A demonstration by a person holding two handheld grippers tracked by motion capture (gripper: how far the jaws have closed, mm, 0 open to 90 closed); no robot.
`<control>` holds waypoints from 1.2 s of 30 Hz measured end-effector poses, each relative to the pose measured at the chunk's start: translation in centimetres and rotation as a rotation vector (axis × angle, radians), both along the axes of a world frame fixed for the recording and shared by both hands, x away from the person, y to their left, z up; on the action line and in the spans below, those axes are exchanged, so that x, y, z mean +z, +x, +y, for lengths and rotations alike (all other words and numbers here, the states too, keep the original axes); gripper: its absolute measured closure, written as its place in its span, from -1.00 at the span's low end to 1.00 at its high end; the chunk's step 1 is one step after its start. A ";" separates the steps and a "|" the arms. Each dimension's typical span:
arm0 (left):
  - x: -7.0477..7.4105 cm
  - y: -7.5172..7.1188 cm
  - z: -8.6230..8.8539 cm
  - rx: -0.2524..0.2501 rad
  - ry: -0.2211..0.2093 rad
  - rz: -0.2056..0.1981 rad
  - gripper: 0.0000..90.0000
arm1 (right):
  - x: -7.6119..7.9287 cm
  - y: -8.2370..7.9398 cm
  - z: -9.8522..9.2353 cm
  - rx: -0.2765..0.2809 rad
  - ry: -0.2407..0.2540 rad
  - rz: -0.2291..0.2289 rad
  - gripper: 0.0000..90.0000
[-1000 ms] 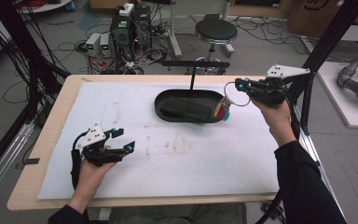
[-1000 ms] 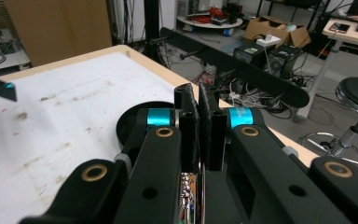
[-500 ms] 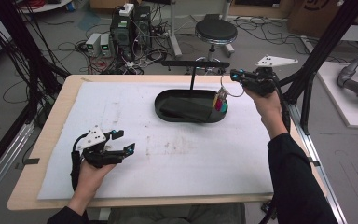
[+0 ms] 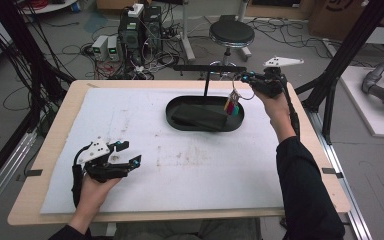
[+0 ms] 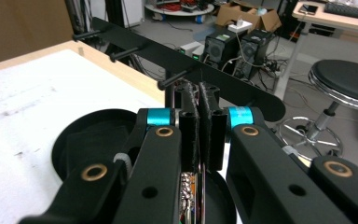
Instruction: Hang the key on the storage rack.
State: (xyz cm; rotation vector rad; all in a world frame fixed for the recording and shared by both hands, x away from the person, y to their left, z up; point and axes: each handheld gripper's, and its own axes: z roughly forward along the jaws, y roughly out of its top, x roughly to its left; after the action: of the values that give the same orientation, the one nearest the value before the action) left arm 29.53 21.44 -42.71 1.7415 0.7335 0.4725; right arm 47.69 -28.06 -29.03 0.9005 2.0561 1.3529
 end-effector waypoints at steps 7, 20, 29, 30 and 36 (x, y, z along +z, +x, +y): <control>-0.1 -0.4 0.3 0.006 0.004 -0.003 -0.38 | 0.1 1.2 0.2 -0.033 -0.004 0.017 0.95; -0.3 -1.1 1.0 0.028 0.006 0.007 -0.38 | -1.1 2.7 0.0 -0.075 0.013 0.051 0.95; -0.4 -1.4 1.0 0.031 0.012 0.009 -0.37 | -1.4 3.0 -0.4 -0.088 0.013 0.062 0.95; -0.4 -1.4 1.0 0.031 0.010 0.010 -0.38 | -1.4 3.0 -0.4 -0.087 0.013 0.063 0.95; -0.4 -1.5 1.1 0.030 0.009 0.009 -0.37 | -1.5 3.0 -0.4 -0.090 0.004 0.062 0.94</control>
State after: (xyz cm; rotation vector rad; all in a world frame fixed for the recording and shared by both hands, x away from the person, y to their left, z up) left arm 28.07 22.50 -43.12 1.7448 0.7657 0.4888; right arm 50.66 -28.45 -30.49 1.0365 2.0339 1.2976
